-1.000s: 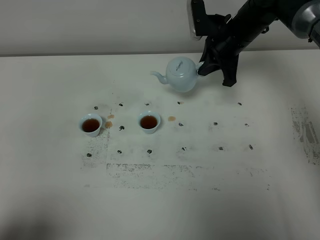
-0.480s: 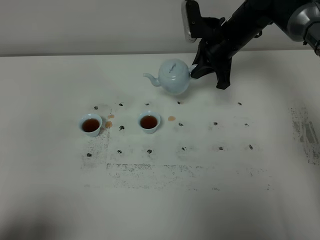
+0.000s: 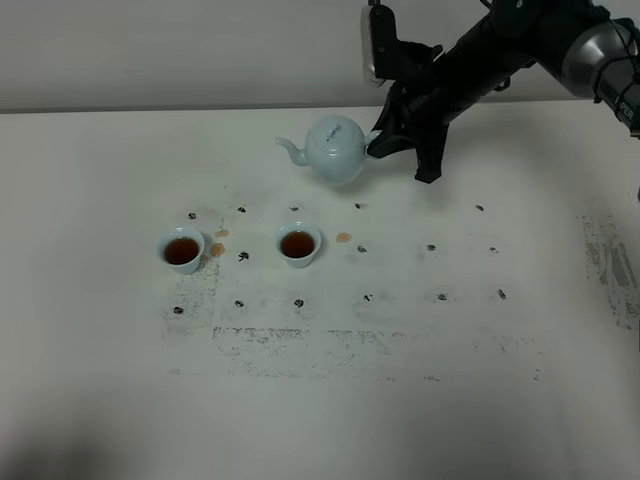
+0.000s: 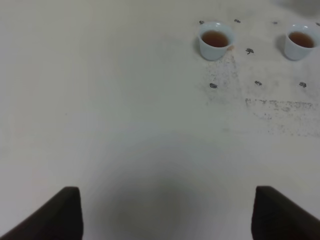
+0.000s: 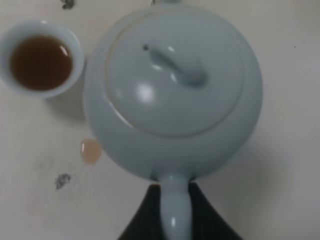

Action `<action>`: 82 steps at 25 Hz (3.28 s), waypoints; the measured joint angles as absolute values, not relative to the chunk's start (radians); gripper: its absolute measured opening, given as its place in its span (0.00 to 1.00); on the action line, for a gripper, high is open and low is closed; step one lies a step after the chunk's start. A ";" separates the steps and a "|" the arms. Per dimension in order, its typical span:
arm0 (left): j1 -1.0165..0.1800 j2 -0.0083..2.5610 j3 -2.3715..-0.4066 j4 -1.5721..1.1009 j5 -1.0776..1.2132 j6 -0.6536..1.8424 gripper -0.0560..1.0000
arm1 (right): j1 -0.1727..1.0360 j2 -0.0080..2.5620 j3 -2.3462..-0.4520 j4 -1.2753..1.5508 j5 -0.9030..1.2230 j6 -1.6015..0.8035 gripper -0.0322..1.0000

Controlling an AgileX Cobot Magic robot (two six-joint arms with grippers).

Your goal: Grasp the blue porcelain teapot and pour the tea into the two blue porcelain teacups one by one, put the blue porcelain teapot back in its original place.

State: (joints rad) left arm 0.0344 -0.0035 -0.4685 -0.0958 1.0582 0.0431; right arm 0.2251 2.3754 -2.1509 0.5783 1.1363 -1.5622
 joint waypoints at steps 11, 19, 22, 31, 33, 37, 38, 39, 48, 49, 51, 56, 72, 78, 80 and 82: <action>0.034 -0.004 -0.469 -0.096 1.058 0.043 0.68 | 0.202 2.432 -2.151 0.551 1.103 -1.396 0.06; 0.034 -0.004 -0.469 -0.096 1.058 0.043 0.68 | 0.202 2.433 -2.151 0.519 1.104 -1.325 0.06; 0.034 -0.004 -0.469 -0.096 1.058 0.043 0.68 | 0.201 2.433 -2.151 0.500 1.115 -1.312 0.06; 0.034 -0.004 -0.469 -0.096 1.058 0.043 0.68 | 0.201 2.435 -2.151 0.499 1.141 -1.307 0.06; 0.034 -0.004 -0.469 -0.096 1.058 0.043 0.68 | 0.201 2.435 -2.151 0.499 1.142 -1.308 0.06; 0.034 -0.004 -0.469 -0.096 1.058 0.043 0.68 | 0.201 2.437 -2.151 0.511 1.142 -1.314 0.06; 0.034 -0.004 -0.469 -0.096 1.058 0.043 0.68 | 0.201 2.440 -2.151 0.520 1.142 -1.316 0.06; 0.034 -0.004 -0.469 -0.096 1.058 0.043 0.68 | 0.201 2.444 -2.151 0.527 1.141 -1.318 0.06; 0.034 -0.004 -0.469 -0.096 1.058 0.043 0.68 | 0.201 2.485 -2.151 0.532 1.140 -1.328 0.06; 0.034 -0.004 -0.469 -0.096 1.058 0.043 0.68 | 0.201 2.485 -2.151 0.532 1.137 -1.328 0.06; 0.034 -0.004 -0.469 -0.096 1.058 0.043 0.68 | 0.201 2.486 -2.151 0.535 1.131 -1.331 0.06; 0.034 -0.004 -0.469 -0.096 1.058 0.043 0.68 | 0.201 2.488 -2.151 0.554 1.100 -1.335 0.06; 0.034 -0.004 -0.469 -0.096 1.058 0.043 0.68 | 0.201 2.488 -2.151 0.541 1.113 -1.331 0.06; 0.034 -0.004 -0.469 -0.096 1.058 0.043 0.68 | 0.201 2.488 -2.151 0.537 1.113 -1.327 0.06; 0.034 -0.004 -0.469 -0.096 1.058 0.043 0.68 | 0.201 2.488 -2.151 0.537 1.113 -1.324 0.06; 0.034 -0.004 -0.469 -0.096 1.058 0.043 0.68 | 0.201 2.488 -2.151 0.536 1.113 -1.320 0.06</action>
State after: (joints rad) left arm 0.0344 -0.0035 -0.4685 -0.0958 1.0582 0.0431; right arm 0.2005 2.4882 -2.1509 0.5364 1.1131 -1.3195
